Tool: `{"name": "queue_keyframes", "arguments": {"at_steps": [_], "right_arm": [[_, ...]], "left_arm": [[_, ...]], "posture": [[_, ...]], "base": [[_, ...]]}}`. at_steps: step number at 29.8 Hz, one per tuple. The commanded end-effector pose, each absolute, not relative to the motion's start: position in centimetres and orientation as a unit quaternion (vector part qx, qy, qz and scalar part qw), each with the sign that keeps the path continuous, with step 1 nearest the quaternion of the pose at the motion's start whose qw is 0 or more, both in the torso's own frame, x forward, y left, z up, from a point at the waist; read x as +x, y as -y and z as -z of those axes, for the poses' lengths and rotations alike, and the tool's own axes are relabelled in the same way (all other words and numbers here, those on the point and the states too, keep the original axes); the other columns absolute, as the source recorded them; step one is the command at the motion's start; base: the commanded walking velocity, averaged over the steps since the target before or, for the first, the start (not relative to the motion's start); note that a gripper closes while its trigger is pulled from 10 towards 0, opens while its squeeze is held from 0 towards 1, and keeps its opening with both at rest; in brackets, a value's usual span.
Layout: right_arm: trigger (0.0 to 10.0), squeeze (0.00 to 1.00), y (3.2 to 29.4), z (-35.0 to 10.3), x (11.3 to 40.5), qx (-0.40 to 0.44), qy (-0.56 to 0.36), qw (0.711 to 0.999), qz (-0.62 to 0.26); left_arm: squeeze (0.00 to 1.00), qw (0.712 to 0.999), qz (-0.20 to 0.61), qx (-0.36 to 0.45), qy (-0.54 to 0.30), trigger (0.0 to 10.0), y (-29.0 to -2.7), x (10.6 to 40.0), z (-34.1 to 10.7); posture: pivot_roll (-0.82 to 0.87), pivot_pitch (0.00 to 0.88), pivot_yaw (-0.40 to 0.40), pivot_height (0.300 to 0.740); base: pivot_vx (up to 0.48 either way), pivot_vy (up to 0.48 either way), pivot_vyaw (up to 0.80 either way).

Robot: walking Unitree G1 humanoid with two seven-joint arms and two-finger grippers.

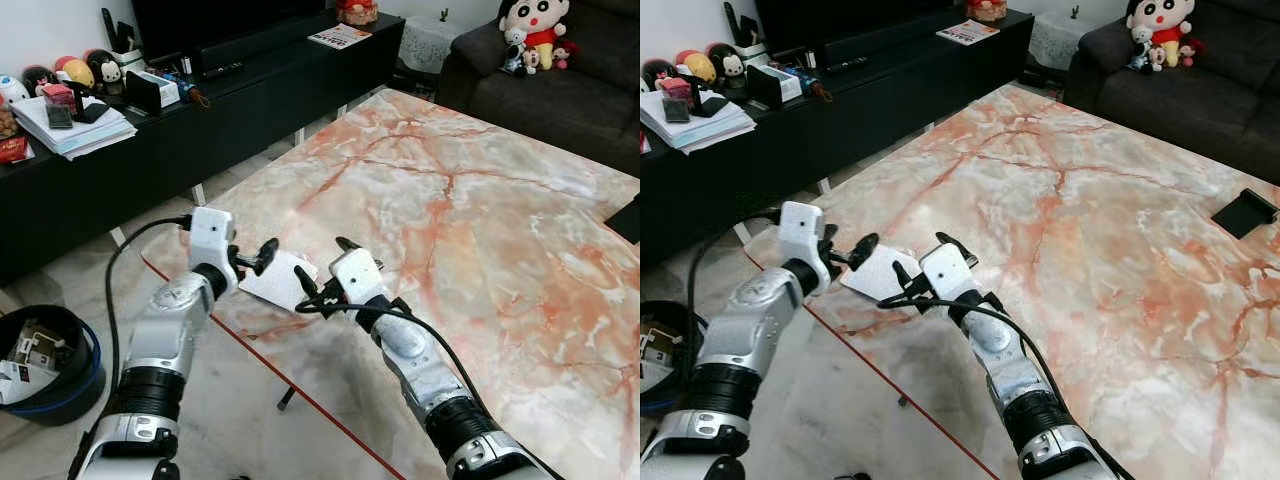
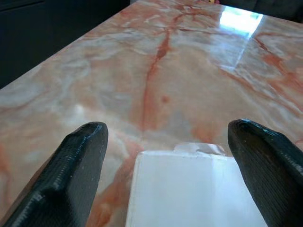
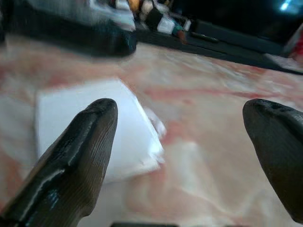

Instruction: Picking trash to rubbish bin

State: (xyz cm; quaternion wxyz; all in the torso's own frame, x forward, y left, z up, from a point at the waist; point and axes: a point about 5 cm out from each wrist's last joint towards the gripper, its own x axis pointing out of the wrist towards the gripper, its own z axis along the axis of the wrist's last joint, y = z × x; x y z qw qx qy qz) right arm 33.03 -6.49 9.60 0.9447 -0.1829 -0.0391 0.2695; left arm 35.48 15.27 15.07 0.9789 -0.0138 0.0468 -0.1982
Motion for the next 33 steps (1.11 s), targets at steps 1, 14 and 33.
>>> {"name": "queue_keyframes", "arguments": {"at_steps": [1, 14, 33], "right_arm": [[10.0, 0.0, 6.5, -9.7, 33.2, -0.215, 0.046, 0.939, -0.265], [10.0, 0.0, 7.0, -9.6, 33.4, -0.264, 0.061, 0.933, -0.236], [10.0, 0.0, 9.9, -9.0, 34.4, -0.349, 0.034, 0.925, -0.147]], "left_arm": [[0.0, 0.974, 0.22, -0.013, -0.046, 10.0, -14.7, 35.6, -15.3], [0.0, 0.98, 0.189, -0.032, -0.059, 10.0, -17.1, 36.3, -15.3], [0.0, 0.967, 0.229, -0.083, -0.074, 10.0, -17.4, 35.8, -13.9]], "posture": [[0.04, 0.08, -0.066, 0.74], [0.03, 0.101, -0.07, 0.74], [0.02, 0.09, -0.08, 0.74]], "base": [[0.0, 0.0, 0.0], [0.0, 0.0, 0.0], [0.0, 0.0, 0.0]]}}
